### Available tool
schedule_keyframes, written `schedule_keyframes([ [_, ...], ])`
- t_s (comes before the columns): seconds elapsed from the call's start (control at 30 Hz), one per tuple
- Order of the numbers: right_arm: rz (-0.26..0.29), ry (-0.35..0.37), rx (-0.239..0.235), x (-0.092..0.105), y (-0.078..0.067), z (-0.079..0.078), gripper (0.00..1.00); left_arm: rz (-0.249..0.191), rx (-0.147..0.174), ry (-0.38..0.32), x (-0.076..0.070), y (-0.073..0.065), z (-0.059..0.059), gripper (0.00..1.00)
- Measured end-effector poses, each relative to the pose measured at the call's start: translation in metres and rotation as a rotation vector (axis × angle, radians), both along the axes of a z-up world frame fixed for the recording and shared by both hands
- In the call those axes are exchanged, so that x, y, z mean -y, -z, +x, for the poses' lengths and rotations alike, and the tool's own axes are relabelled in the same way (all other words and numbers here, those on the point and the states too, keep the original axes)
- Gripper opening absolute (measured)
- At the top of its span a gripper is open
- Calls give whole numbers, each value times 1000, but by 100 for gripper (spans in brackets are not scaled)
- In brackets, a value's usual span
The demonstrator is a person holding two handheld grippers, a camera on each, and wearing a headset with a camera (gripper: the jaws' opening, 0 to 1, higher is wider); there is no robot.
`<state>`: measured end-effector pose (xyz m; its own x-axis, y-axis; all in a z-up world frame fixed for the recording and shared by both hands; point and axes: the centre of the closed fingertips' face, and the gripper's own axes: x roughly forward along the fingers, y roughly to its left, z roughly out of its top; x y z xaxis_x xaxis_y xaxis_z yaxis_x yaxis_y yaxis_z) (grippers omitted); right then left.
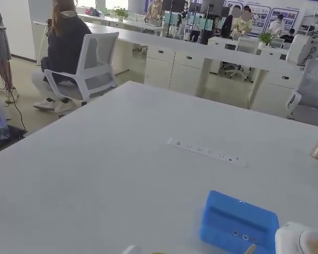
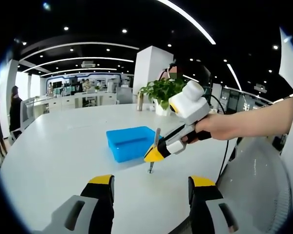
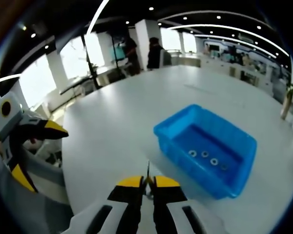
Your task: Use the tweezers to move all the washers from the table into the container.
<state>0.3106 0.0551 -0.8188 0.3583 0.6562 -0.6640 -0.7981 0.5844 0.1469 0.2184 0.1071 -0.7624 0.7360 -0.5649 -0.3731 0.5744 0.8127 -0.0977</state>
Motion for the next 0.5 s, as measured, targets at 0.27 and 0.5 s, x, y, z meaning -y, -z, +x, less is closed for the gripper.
schedule_keyframes([
  [0.27,-33,-36,30,0,1,-3,4,5,0,-1,-1,1,0,60],
  [0.5,-4,-30,52,3,1,5,2,8,0,2,0,1,-1,60],
])
